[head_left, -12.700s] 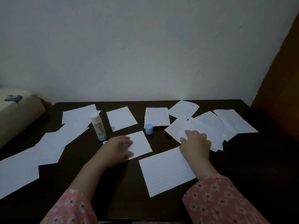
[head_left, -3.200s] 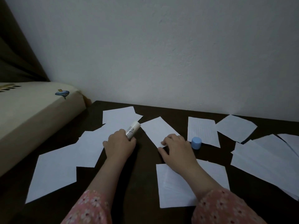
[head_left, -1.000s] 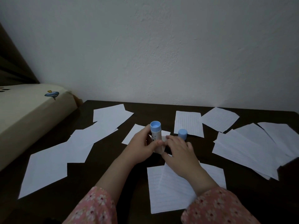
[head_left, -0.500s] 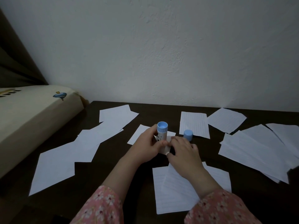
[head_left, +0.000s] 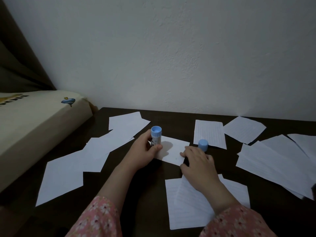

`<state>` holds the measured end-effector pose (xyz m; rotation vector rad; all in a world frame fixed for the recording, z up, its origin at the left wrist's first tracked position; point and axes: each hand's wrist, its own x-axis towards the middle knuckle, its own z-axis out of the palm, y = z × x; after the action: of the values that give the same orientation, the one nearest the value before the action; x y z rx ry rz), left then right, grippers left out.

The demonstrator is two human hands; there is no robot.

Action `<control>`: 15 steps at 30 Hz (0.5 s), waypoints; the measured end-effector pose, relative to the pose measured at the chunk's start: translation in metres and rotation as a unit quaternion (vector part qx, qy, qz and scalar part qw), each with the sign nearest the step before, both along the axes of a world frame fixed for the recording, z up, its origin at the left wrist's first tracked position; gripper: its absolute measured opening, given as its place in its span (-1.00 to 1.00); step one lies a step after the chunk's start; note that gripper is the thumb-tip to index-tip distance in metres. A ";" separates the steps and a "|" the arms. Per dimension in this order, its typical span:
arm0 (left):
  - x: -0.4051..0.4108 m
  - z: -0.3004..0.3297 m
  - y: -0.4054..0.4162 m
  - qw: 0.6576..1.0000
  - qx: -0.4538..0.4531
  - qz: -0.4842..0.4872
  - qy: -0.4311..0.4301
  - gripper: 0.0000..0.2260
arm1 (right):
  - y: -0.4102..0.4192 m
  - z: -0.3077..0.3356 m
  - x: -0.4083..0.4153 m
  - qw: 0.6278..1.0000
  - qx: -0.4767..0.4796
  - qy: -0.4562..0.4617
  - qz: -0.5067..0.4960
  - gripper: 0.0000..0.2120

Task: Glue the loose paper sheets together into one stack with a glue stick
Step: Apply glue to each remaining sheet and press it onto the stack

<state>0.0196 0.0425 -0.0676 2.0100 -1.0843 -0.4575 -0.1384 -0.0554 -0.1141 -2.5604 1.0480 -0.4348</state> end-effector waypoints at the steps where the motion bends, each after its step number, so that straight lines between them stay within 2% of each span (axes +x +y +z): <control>1: 0.002 0.000 0.001 1.000 -0.001 0.006 0.003 -0.50 | 0.000 -0.001 0.000 1.000 0.000 -0.001 0.000 -0.70; 15: 0.012 0.006 0.009 0.998 -0.004 0.059 0.016 -0.54 | 0.000 -0.004 0.000 1.000 -0.008 0.002 -0.006 -0.71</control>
<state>0.0315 0.0510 -0.0616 2.0406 -0.9411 -0.4223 -0.1386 -0.0551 -0.1185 -2.5714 1.0654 -0.4424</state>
